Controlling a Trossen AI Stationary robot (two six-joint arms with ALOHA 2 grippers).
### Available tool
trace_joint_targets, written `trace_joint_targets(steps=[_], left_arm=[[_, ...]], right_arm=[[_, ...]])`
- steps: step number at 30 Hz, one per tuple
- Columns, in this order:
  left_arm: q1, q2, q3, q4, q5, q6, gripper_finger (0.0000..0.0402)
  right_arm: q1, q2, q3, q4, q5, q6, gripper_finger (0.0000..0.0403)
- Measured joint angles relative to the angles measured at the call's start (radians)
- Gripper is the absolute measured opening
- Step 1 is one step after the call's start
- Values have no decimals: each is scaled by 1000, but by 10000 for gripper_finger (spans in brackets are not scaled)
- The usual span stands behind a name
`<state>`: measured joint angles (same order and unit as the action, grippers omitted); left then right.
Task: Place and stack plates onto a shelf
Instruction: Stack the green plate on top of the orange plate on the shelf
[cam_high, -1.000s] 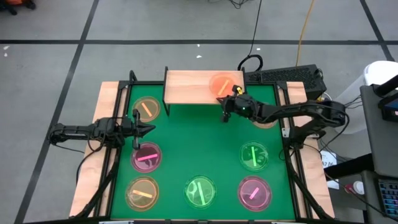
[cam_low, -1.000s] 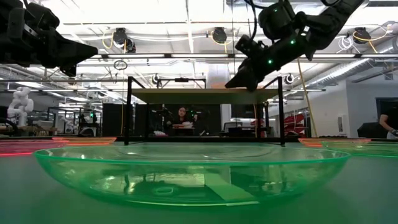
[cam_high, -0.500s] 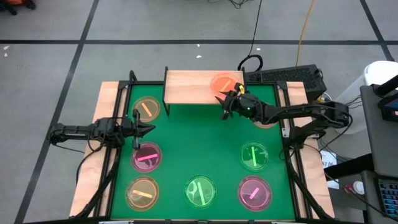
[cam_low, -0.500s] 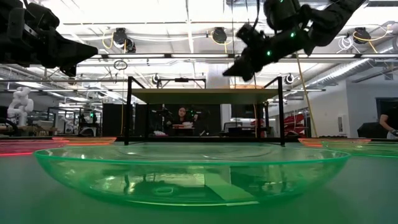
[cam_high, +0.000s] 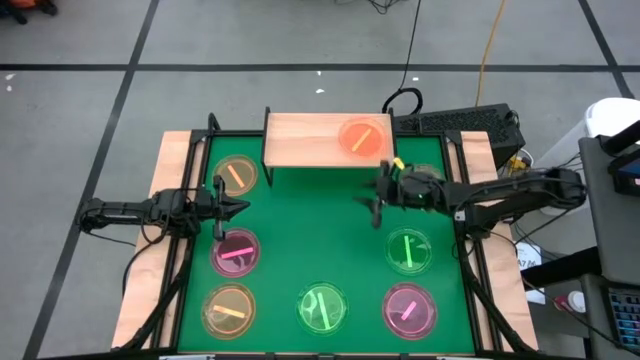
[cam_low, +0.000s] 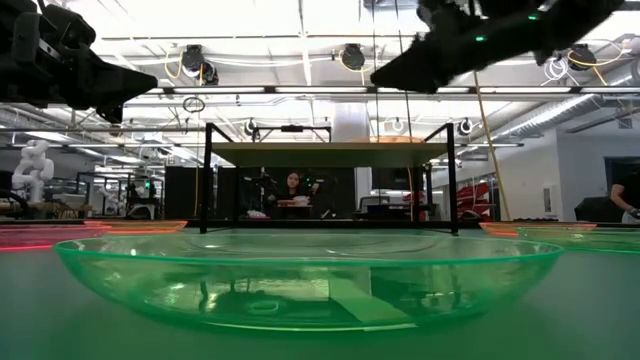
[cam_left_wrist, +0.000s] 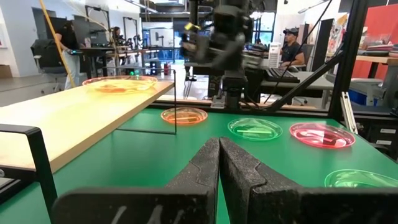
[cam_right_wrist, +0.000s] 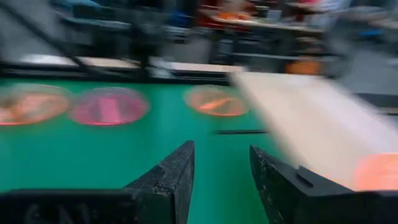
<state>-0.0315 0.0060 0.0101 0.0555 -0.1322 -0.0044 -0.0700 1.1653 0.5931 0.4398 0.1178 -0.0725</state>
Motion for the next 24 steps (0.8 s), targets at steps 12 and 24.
trace_joint_targets(steps=[12,24], left_arm=[[0,0,0,0,0,0,19],[0,0,0,0,0,0,19]], right_arm=[[118,-26,-276,475,-38,81,133],[118,-27,-331,727,13,-100,132]])
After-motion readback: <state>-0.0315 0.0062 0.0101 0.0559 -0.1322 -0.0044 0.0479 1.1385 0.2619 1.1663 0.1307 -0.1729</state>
